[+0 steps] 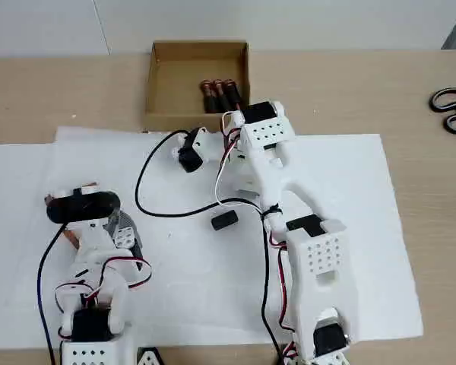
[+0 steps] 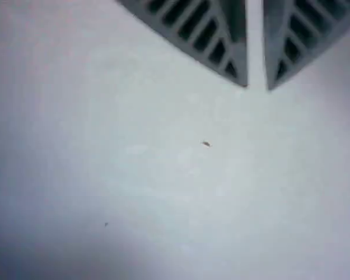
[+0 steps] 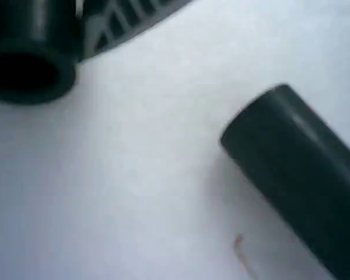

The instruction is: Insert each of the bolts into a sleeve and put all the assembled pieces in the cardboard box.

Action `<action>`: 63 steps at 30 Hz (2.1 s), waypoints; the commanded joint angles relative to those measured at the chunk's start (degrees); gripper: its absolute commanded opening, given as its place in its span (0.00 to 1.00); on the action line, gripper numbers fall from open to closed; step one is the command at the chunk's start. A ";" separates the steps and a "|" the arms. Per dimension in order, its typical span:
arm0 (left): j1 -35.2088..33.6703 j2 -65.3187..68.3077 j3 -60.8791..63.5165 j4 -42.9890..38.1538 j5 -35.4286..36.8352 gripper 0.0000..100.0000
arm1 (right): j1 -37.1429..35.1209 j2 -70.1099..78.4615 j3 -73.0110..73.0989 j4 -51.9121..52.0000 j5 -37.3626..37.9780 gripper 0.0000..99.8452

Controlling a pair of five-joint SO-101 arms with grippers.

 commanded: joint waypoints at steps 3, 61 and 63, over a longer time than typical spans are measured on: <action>-0.26 -0.70 -0.31 -0.70 0.35 0.01 | 0.48 4.18 -0.18 -1.89 0.09 0.13; -5.89 61.98 -76.35 25.32 10.29 0.01 | 19.74 -59.65 38.15 7.52 -61.54 0.00; -7.38 67.60 -81.01 26.55 13.19 0.01 | 21.41 -61.67 40.26 7.52 -61.54 0.00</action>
